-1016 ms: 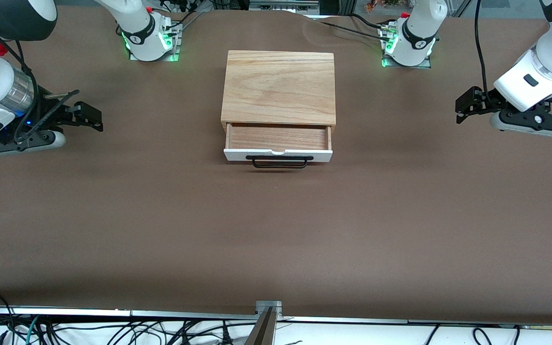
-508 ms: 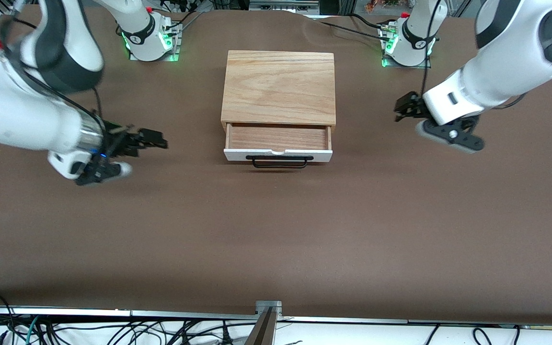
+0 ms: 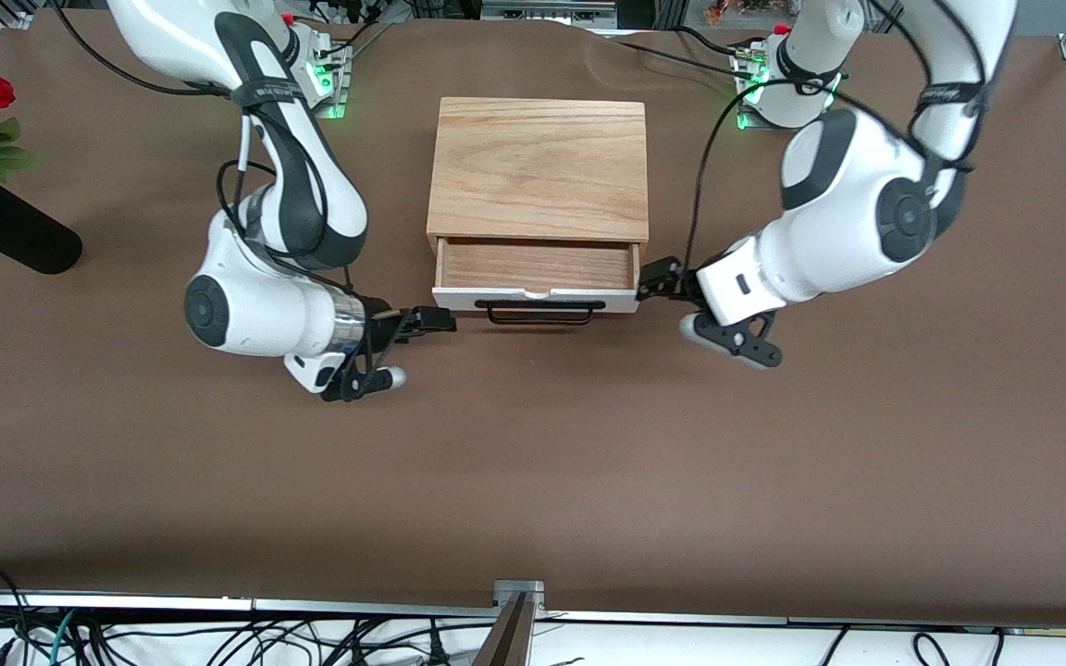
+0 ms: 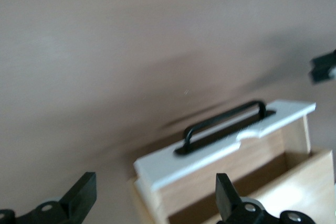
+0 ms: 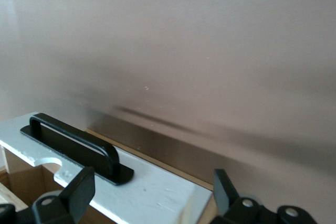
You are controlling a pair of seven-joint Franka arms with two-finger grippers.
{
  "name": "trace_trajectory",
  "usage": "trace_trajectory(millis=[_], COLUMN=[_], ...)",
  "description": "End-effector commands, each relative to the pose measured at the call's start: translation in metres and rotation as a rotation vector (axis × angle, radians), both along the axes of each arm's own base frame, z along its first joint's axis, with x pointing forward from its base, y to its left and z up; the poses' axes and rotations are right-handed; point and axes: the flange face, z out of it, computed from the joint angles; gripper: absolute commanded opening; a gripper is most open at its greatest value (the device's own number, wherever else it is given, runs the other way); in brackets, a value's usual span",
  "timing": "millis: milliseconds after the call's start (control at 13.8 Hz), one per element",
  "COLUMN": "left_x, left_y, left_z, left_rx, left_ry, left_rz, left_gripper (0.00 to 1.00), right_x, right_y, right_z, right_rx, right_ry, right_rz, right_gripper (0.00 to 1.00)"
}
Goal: Close drawer with both arms simultaneously
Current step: 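Move the left gripper and the right gripper to the drawer front, then push the white drawer front into the box with both grippers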
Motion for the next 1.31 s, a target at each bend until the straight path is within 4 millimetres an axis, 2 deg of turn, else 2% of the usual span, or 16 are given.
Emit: trace_trajectory(millis=[0, 73, 290, 581, 653, 944, 1234], left_x=[0.003, 0.002, -0.014, -0.037, -0.04, -0.05, -0.059], left_y=[-0.02, -0.03, -0.047, -0.055, -0.054, -0.056, -0.062], left_z=[-0.039, -0.05, -0.087, -0.118, -0.122, -0.132, -0.135], left_rx=[-0.043, -0.049, -0.059, -0.083, -0.102, -0.112, -0.103], left_ry=[-0.014, -0.023, 0.023, 0.076, 0.097, 0.16, 0.202], left_rz=[0.071, 0.076, 0.096, 0.137, 0.164, 0.221, 0.242], left_gripper=[1.0, 1.0, 1.0, 1.0, 1.0, 1.0, 1.0], right_x=[-0.004, -0.014, -0.031, -0.042, -0.044, -0.079, -0.102], right_y=[0.018, 0.034, 0.037, 0.037, 0.036, 0.049, 0.044], right_z=[0.0, -0.004, -0.029, -0.043, -0.047, -0.063, -0.063], right_rx=[0.051, 0.047, 0.026, 0.017, 0.014, 0.012, 0.001], right_ry=[0.025, 0.037, 0.081, 0.104, 0.108, 0.125, 0.156], right_rz=[-0.006, 0.014, 0.027, 0.028, 0.024, 0.024, 0.018], right_gripper=[1.0, 1.0, 1.0, 1.0, 1.0, 1.0, 1.0])
